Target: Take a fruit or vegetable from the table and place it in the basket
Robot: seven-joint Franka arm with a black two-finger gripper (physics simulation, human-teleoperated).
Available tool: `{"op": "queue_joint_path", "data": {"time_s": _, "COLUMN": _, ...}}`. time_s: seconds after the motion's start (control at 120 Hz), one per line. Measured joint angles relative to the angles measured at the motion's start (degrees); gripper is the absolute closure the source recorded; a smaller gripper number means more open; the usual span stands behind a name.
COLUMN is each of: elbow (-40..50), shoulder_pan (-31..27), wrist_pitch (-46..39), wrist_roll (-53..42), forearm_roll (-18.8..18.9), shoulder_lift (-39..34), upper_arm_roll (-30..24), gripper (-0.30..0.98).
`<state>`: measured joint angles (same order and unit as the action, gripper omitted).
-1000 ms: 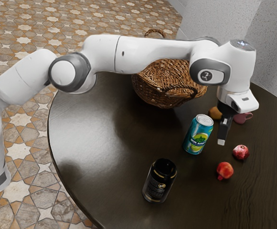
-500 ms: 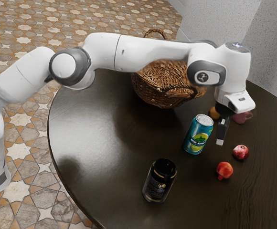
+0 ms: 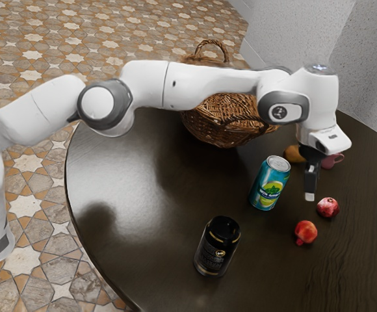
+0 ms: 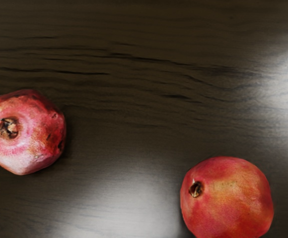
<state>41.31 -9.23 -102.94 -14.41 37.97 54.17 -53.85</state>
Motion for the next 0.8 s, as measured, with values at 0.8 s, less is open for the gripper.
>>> {"op": "queue_joint_path", "data": {"time_s": 0.8, "elbow": 4.3, "shoulder_pan": 1.5, "wrist_pitch": -3.1, "wrist_roll": -1.0, "forearm_roll": -0.2, "shoulder_lift": 3.5, "upper_arm_roll": -0.1, "gripper": 0.00}}
